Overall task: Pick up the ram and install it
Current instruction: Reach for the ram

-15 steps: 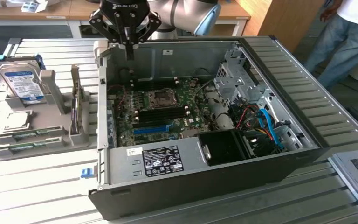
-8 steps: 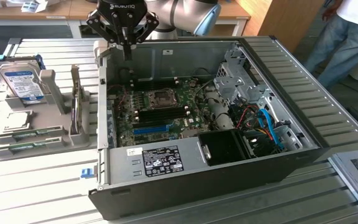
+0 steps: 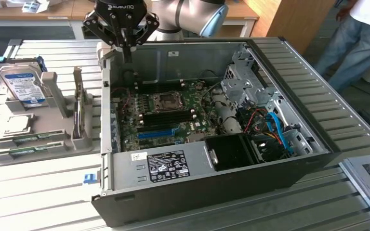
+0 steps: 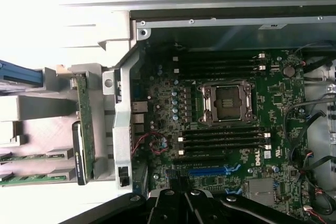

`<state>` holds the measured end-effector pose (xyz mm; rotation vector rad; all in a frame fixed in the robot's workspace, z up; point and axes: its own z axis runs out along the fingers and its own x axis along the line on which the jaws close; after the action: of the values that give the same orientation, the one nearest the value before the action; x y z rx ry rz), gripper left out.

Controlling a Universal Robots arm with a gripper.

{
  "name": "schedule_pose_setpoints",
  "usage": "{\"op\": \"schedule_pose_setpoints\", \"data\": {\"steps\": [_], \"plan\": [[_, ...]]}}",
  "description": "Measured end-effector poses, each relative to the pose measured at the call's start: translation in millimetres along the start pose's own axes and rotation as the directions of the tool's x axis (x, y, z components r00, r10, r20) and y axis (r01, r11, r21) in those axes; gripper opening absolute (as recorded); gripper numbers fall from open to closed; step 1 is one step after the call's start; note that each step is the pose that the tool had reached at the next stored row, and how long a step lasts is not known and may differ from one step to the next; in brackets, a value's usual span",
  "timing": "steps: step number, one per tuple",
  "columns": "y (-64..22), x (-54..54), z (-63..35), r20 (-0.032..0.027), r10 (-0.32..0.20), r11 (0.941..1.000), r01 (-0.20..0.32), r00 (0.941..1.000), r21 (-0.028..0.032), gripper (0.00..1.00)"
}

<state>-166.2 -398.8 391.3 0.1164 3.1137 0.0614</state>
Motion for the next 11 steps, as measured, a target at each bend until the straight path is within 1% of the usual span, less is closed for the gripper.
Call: {"op": "schedule_pose_setpoints", "data": {"steps": [11], "plan": [[-1.1, 15.1, 0.6, 0.0003, 0.000, 1.0000, 0.000, 1.0000, 0.0026, 0.10]]}}
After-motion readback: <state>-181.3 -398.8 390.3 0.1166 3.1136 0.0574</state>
